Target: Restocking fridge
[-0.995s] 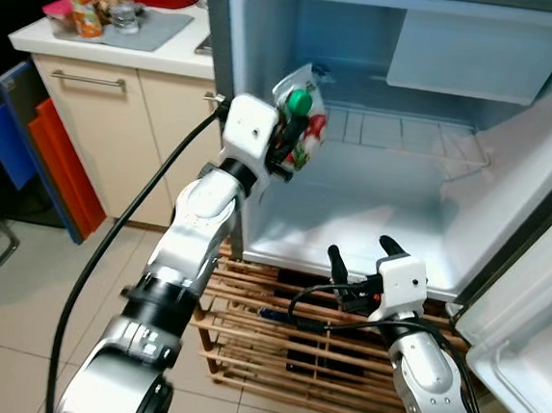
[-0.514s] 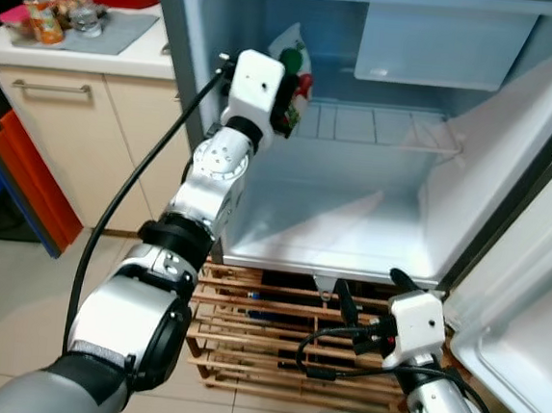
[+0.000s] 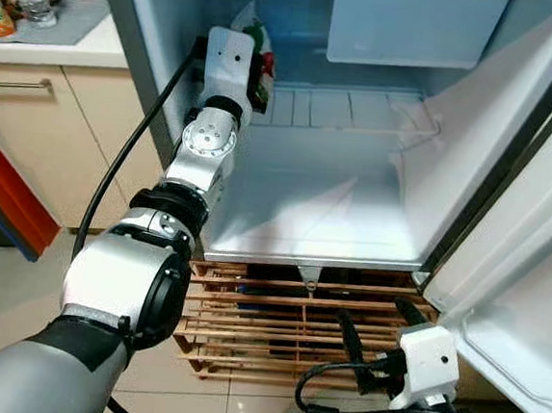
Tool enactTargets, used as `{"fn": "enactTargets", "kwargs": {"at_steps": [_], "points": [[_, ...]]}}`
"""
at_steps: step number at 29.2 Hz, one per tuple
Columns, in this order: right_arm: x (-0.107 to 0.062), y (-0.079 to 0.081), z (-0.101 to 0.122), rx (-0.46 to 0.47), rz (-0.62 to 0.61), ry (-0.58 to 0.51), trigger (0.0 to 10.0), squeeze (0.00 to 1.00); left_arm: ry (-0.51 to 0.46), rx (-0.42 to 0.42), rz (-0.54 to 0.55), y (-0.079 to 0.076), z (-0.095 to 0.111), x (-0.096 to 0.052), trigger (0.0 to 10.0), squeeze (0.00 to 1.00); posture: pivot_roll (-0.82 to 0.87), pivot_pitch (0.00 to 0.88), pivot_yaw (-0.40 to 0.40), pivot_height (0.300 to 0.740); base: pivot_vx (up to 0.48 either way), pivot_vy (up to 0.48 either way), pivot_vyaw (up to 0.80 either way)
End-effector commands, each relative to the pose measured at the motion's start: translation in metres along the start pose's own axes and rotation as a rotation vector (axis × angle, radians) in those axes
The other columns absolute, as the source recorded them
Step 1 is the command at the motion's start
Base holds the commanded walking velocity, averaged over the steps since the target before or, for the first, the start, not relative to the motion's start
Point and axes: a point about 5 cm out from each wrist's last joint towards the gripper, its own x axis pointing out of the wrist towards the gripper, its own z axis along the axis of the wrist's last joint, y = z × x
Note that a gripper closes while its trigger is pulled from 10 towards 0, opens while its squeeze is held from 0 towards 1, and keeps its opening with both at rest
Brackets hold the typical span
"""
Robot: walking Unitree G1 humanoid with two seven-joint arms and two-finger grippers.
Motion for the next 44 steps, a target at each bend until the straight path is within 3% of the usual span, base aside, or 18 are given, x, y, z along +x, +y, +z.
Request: {"fn": "enactTargets", "kwargs": {"at_steps": [1,4,6,7,18,25,33,36,42,44], "points": [[-0.002,0.001,0.004,-0.005,-0.001,-0.002,10.0,0.0,0.02,-0.002,0.045,0.005,0.004,0.003,10.0,0.04,-0.43,0.093,0.091,0.74,0.0,0.0,0.0],[-0.002,0.001,0.005,-0.007,0.002,0.005,10.0,0.0,0.031,0.015,0.05,0.002,0.004,0.004,10.0,0.09,-0.43,0.092,0.092,0.74,0.0,0.0,0.0],[-0.001,0.001,0.005,-0.01,0.002,0.006,10.0,0.0,0.043,0.021,0.038,-0.002,0.004,0.004,10.0,0.65,-0.44,0.089,0.102,0.74,0.0,0.0,0.0],[-0.001,0.001,0.006,-0.012,-0.001,0.005,10.0,0.0,0.046,0.023,0.036,-0.003,0.004,0.004,10.0,1.0,-0.44,0.087,0.105,0.74,0.0,0.0,0.0],[0.001,0.002,0.009,0.002,-0.019,-0.012,10.0,0.0,0.001,0.056,0.058,-0.003,0.02,0.01,10.0,1.0,-0.44,0.071,0.122,0.74,0.0,0.0,0.0],[0.012,0.006,0.036,0.142,0.031,-0.173,10.0,0.0,-0.032,0.065,0.116,0.002,0.03,0.013,10.0,1.0,-0.42,0.064,0.127,0.74,0.0,0.0,0.0],[0.019,0.005,0.048,0.158,0.034,-0.221,10.0,0.0,-0.088,0.08,0.127,0.001,0.047,0.016,10.0,1.0,-0.41,0.057,0.131,0.74,0.0,0.0,0.0],[0.019,0.006,0.046,0.158,0.036,-0.213,10.0,0.0,-0.127,0.106,0.102,-0.004,0.056,0.018,10.0,1.0,-0.4,0.055,0.13,0.74,0.0,0.0,0.0],[0.023,0.008,0.043,0.161,0.045,-0.198,10.0,0.0,-0.137,0.106,-0.005,-0.022,0.052,0.014,10.0,1.0,-0.38,0.047,0.129,0.74,0.0,0.0,0.0],[0.028,0.007,0.042,0.162,0.044,-0.202,10.0,0.0,-0.194,0.121,-0.046,-0.027,0.055,0.01,10.0,1.0,-0.36,0.037,0.13,0.74,0.0,0.0,0.0]]}}
